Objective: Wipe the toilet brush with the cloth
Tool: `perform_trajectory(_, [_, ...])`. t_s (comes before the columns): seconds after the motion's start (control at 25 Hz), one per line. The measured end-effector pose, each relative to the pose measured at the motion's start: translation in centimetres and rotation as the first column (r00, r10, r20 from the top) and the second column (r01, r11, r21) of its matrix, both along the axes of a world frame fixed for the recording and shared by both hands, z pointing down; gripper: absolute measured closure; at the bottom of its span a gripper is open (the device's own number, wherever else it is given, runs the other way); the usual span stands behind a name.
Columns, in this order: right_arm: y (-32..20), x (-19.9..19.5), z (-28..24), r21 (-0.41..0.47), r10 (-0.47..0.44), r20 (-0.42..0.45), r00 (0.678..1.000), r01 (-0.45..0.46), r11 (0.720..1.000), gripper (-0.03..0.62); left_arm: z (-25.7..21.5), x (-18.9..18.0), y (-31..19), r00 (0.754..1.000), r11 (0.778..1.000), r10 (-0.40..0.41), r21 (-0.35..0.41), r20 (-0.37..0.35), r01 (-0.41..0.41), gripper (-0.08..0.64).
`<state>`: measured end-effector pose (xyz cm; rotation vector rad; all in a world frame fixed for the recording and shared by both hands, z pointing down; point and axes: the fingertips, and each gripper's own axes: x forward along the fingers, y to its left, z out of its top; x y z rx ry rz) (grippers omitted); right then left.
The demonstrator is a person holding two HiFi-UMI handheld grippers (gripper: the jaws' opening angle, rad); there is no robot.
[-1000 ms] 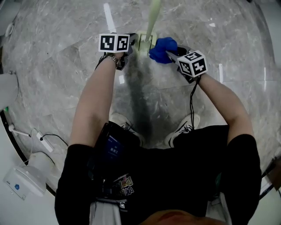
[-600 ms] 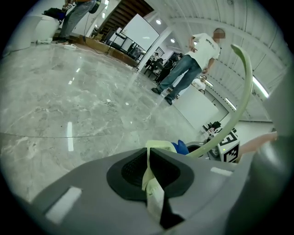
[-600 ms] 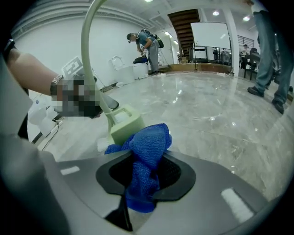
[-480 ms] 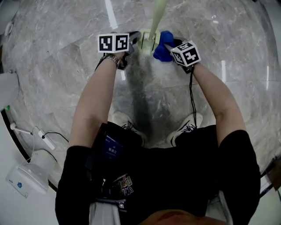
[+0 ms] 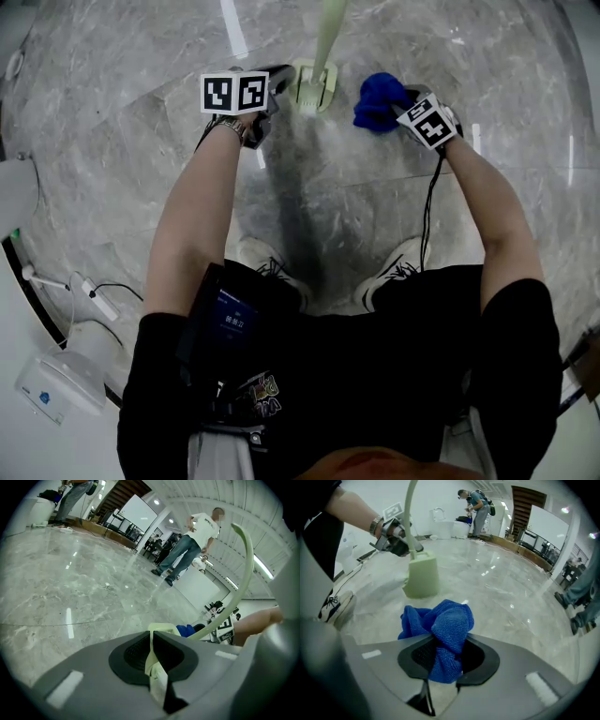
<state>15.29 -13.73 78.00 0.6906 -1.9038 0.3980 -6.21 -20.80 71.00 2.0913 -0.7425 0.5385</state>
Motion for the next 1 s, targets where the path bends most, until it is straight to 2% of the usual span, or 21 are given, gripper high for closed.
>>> perform_trajectory(0.12, [-0.1,5.0,-0.4,0.012,0.083,-0.05,0.995,-0.082,0.997,0.479,-0.1,-0.1,0.0,1.0,1.0,-0.003,0.002,0.012,0.003,0.525])
perform_trajectory(0.24, [0.5,7.4,-0.5,0.016,0.143,-0.053,0.988,-0.142,0.99,0.479,-0.2,-0.2,0.1,1.0,1.0,-0.023,-0.006,0.005,0.023,0.534])
perform_trajectory(0.4, [0.6,7.1,-0.7,0.038,0.179,-0.006,0.984,-0.179,0.983,0.467,-1.4,-0.3,-0.3,0.999,0.999,-0.036,0.025,-0.01,0.036,0.541])
perform_trajectory(0.56, [0.5,6.6,-2.7,0.057,0.196,0.023,0.98,-0.197,0.979,0.368,-3.7,-1.4,-1.4,0.996,0.993,-0.085,0.082,-0.033,0.088,0.518])
perform_trajectory(0.64, [0.6,6.8,-4.6,0.087,0.206,0.055,0.977,-0.21,0.974,0.37,-4.3,-2.2,-1.6,0.993,0.99,-0.11,0.084,-0.047,0.113,0.505])
perform_trajectory(0.68, [0.3,7.2,-6.2,0.125,0.234,0.091,0.968,-0.244,0.962,0.376,-4.7,-2.7,-2.0,0.989,0.987,-0.129,0.084,-0.068,0.135,0.505])
perform_trajectory(0.72, [-0.1,7.6,-8.1,0.173,0.279,0.146,0.949,-0.303,0.937,0.383,-5.5,-3.3,-2.6,0.983,0.982,-0.159,0.091,-0.096,0.168,0.492])
perform_trajectory(0.76, [-0.6,8.0,-10.4,0.221,0.334,0.214,0.918,-0.379,0.899,0.389,-6.5,-4.1,-3.5,0.974,0.972,-0.193,0.109,-0.121,0.207,0.478])
perform_trajectory(0.8, [-1.3,8.2,-12.6,0.257,0.385,0.285,0.878,-0.457,0.851,0.462,-7.7,-5.0,-4.4,0.966,0.961,-0.22,0.14,-0.137,0.239,0.468])
perform_trajectory(0.84, [-2.0,8.3,-14.6,0.276,0.423,0.352,0.835,-0.524,0.806,0.577,-9.2,-5.5,-5.3,0.964,0.95,-0.228,0.186,-0.136,0.251,0.484])
perform_trajectory(0.88, [-2.7,8.1,-16.2,0.278,0.446,0.41,0.796,-0.575,0.769,0.589,-10.8,-5.6,-5.9,0.972,0.942,-0.208,0.245,-0.113,0.23,0.516])
perform_trajectory(0.92, [-3.5,7.7,-17.4,0.275,0.457,0.454,0.765,-0.608,0.745,0.589,-12.4,-5.3,-6.3,0.985,0.935,-0.16,0.31,-0.066,0.173,0.54])
perform_trajectory(1.0, [-5.0,6.5,-19.1,0.277,0.45,0.5,0.74,-0.63,0.726,0.59,-15.1,-3.4,-5.8,0.998,0.91,-0.02,0.415,0.054,-0.004,0.545])
